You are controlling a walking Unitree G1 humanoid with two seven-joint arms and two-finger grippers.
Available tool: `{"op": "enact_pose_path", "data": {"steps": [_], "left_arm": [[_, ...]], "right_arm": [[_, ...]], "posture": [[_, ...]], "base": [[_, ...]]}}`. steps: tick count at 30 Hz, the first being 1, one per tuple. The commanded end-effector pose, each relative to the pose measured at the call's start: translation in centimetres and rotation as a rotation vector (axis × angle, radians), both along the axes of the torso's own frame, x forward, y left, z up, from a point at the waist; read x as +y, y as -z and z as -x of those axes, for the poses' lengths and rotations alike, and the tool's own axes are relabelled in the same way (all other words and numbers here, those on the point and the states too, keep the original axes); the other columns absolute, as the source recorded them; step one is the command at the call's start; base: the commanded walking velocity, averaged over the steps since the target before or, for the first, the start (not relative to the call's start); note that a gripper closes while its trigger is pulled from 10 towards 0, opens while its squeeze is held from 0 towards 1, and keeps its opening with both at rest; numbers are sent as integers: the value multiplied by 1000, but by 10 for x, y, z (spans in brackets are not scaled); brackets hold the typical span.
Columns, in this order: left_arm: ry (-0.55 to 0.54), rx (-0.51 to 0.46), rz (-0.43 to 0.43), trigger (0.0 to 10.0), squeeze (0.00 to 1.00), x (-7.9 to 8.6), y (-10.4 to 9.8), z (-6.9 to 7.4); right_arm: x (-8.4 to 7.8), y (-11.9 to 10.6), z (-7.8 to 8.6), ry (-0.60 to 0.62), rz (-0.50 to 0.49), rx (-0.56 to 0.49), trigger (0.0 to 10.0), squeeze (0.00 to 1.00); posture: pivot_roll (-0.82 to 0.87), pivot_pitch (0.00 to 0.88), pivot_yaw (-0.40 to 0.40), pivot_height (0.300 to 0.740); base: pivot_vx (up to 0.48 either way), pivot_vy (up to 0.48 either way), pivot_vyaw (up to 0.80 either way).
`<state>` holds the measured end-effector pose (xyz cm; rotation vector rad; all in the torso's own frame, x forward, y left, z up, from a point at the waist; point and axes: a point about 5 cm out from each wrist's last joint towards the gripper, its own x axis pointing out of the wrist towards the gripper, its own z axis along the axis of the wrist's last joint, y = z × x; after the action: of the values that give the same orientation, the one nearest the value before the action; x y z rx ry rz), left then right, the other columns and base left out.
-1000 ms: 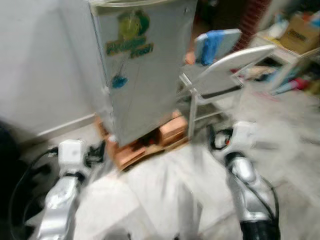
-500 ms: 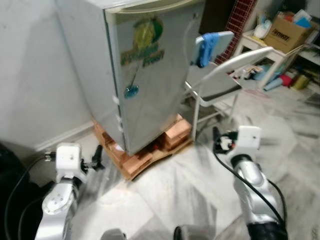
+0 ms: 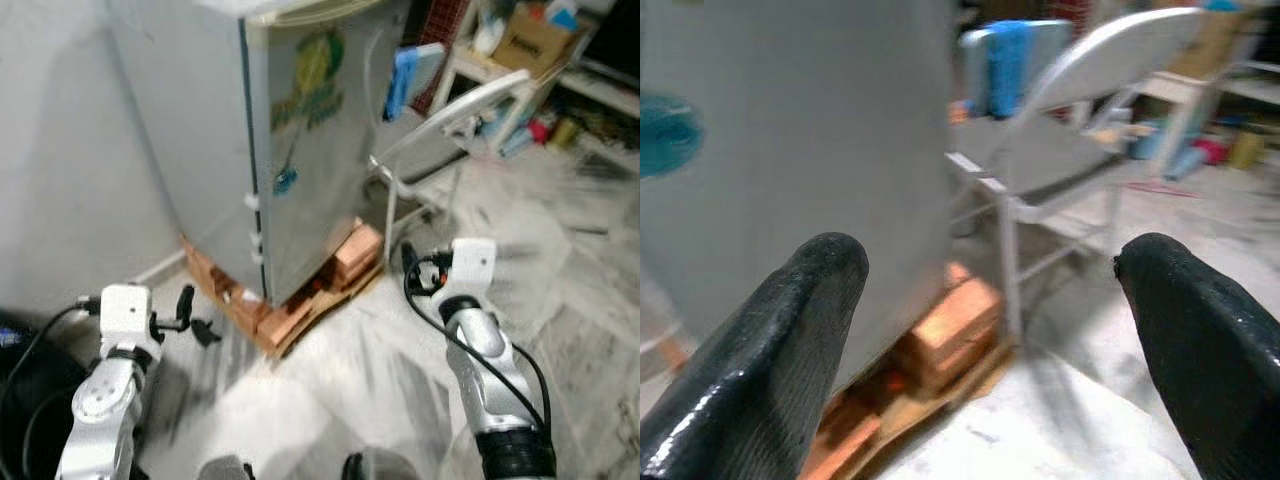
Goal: Restocking fridge
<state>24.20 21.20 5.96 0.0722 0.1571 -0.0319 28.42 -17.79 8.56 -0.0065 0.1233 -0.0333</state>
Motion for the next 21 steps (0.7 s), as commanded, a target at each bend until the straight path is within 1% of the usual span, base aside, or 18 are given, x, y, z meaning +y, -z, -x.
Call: {"op": "enact_pose_path", "data": {"steps": [1,12,15,19,21], "left_arm": [[28,0,-7,10000,0,-5,0,-1],[30,-3,-5,10000,0,-8,0,-1],[30,-7,-4,10000,0,-9,0,-1],[28,-8,-3,10000,0,-9,-1,-2],[28,-9,-6,10000,0,-10,-1,-2]], "right_arm": [[-2,-1,-1,12,3,-7,10000,0],[-3,-1,-2,14,7,-7,10000,0],[-2,-1,-3,11,8,-8,10000,0],[-1,-1,-3,9,6,-9,10000,0],[-1,-1,-3,10,11,-12,10000,0]], "posture": [[2,58,-40,740],[5,63,-44,740],[6,65,-46,740],[6,65,-46,740],[5,67,-49,740]], "base": [[251,412,-800],[279,381,-800],[251,0,-800],[0,0,-800],[0,0,0]]}}
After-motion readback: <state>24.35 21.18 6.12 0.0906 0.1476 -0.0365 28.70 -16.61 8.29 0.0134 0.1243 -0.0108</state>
